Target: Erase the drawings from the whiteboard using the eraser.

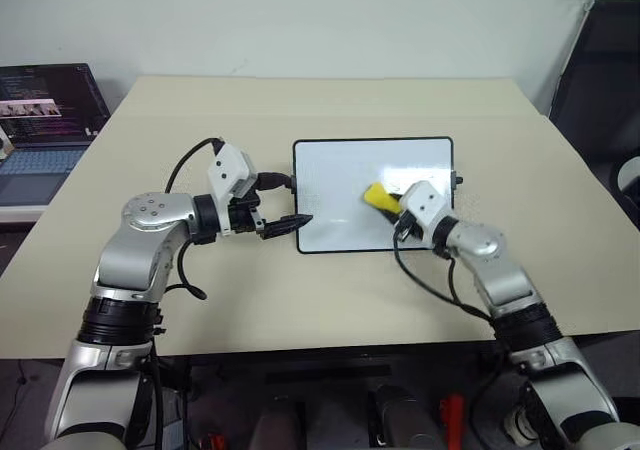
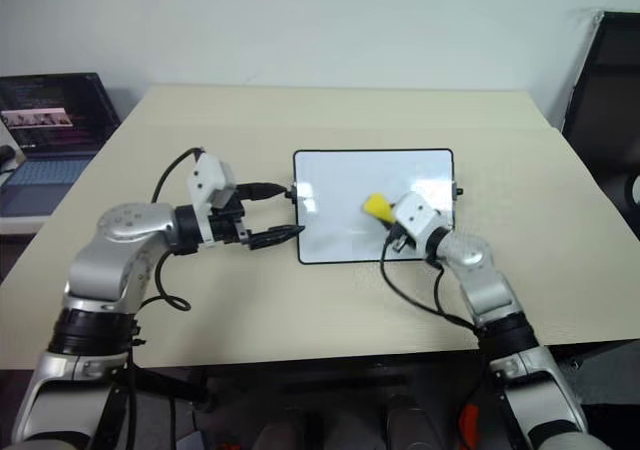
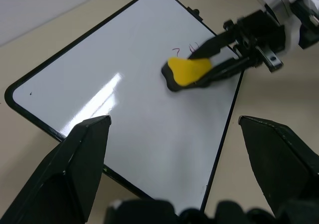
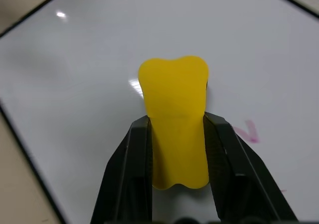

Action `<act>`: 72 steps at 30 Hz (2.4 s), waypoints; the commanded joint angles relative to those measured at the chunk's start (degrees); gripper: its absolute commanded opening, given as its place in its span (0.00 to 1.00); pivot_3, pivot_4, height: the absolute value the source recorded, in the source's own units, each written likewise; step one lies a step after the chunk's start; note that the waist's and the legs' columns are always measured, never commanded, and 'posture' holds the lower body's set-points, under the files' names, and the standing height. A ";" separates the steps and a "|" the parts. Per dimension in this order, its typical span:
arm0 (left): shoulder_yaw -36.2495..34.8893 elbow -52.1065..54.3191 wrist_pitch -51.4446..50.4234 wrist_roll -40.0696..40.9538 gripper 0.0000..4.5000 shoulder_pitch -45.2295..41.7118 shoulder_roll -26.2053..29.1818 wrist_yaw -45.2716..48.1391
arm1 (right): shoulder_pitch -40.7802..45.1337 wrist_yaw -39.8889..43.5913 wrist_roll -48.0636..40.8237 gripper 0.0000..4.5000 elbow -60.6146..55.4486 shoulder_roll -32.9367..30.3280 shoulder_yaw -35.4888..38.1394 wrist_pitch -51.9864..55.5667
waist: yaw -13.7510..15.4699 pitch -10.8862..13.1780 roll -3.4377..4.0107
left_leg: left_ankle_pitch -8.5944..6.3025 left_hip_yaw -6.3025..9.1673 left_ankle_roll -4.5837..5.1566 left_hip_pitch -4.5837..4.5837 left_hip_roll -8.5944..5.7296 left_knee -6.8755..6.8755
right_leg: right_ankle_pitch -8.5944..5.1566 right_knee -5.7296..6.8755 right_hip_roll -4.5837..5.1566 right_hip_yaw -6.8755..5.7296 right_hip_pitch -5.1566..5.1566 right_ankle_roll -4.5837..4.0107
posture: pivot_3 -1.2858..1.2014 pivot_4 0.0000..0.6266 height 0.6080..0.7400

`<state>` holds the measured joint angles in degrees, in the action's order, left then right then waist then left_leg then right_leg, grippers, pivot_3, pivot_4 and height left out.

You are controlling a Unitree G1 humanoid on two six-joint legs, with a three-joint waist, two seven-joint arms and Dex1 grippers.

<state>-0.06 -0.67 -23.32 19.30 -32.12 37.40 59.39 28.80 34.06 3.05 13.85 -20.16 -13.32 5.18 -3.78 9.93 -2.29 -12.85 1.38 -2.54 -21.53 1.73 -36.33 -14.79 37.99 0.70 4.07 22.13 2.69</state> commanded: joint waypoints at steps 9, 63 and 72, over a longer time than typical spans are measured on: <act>-0.18 -0.38 1.39 0.08 1.00 -2.45 -0.28 -0.02 | 3.80 -6.96 2.28 0.24 11.01 0.04 3.65 -0.44 | -0.04 0.02 0.01 | 0.06 -0.02 0.08 0.52 -0.02 0.01 | 0.08 0.00 0.03 0.10 -0.41 -0.06 | 0.52 0.24 1.00; 0.46 -5.26 3.28 -1.12 1.00 -5.17 3.09 4.40 | -19.82 24.35 -20.19 0.22 -20.55 -44.06 33.45 15.88 | 1.89 0.37 0.41 | -0.20 -0.04 0.47 -2.33 -0.18 -0.05 | 0.38 -0.86 0.18 -0.05 1.72 0.64 | 0.52 0.24 1.00; -0.09 -3.60 2.74 -1.02 1.00 -4.19 3.69 3.99 | -17.86 24.86 -19.37 0.22 -18.19 -43.67 31.56 14.69 | 1.92 0.37 0.42 | -0.20 -0.02 0.47 -2.32 -0.18 -0.19 | 0.50 -0.83 0.18 -0.07 1.66 0.48 | 0.52 0.24 1.00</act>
<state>0.94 -6.71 -20.96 17.88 -35.70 40.10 63.28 9.72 58.65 -16.68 -4.25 -62.81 17.58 21.52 -1.86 10.30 -1.87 -13.05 1.36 -2.07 -23.85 1.54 -36.56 -14.29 37.18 0.88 4.00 23.78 3.17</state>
